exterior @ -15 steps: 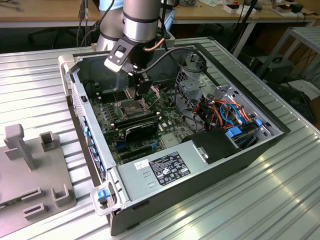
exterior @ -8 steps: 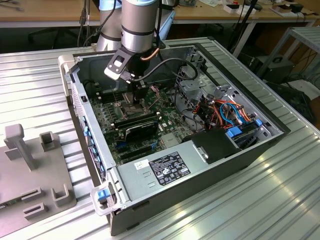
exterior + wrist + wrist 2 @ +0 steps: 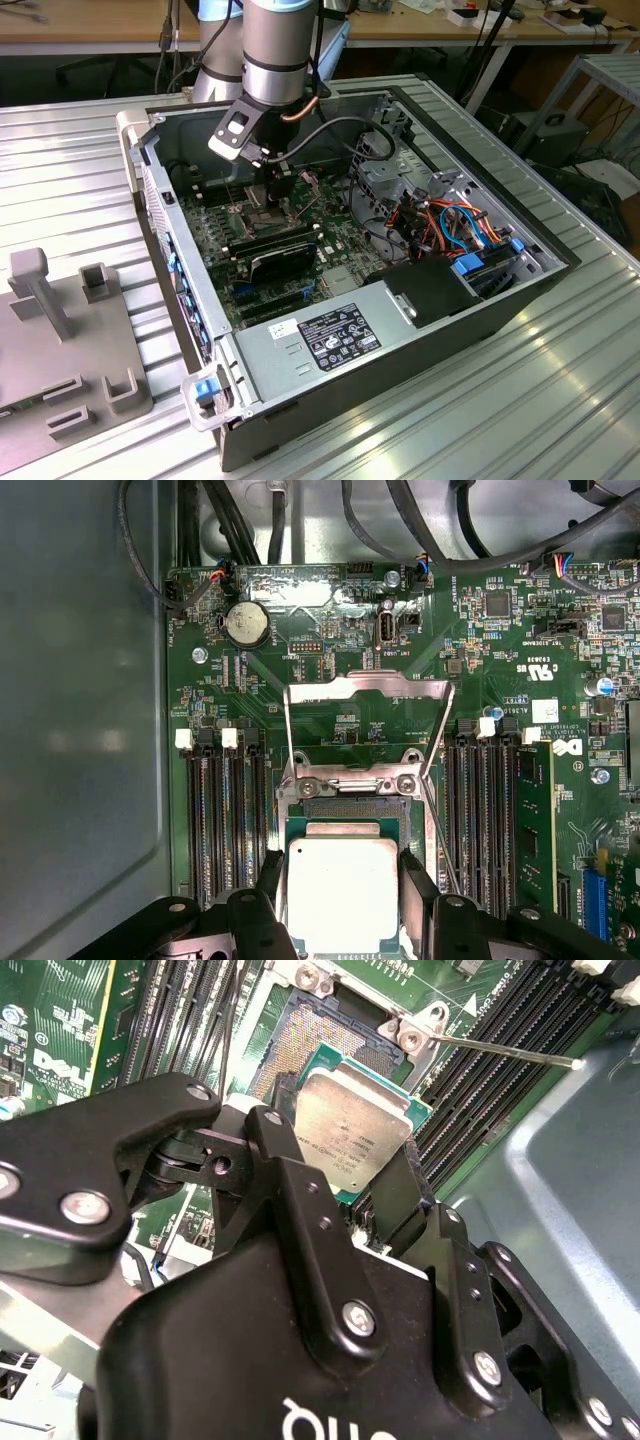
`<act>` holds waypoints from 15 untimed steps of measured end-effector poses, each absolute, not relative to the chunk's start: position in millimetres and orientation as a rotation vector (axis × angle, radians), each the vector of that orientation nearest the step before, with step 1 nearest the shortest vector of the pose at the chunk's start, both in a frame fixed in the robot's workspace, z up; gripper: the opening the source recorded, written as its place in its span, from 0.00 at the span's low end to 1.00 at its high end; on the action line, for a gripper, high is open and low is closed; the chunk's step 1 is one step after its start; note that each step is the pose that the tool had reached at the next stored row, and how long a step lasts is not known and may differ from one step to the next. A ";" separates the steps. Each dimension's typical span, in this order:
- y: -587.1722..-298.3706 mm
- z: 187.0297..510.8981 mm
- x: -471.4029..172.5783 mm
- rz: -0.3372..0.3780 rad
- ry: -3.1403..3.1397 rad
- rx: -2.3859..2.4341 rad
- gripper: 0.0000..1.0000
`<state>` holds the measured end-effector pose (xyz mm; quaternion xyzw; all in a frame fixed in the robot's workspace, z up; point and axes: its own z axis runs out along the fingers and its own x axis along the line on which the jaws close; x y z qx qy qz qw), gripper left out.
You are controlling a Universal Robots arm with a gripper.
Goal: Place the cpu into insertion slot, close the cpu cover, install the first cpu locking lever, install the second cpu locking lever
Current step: 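Place the cpu into insertion slot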
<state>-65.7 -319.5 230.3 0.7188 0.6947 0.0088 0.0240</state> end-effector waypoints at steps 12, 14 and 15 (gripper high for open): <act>-320.3 225.6 -65.8 0.029 2.186 2.189 0.55; -320.7 225.1 -65.8 0.029 2.189 2.186 0.55; -320.8 225.0 -65.8 0.029 2.191 2.185 0.55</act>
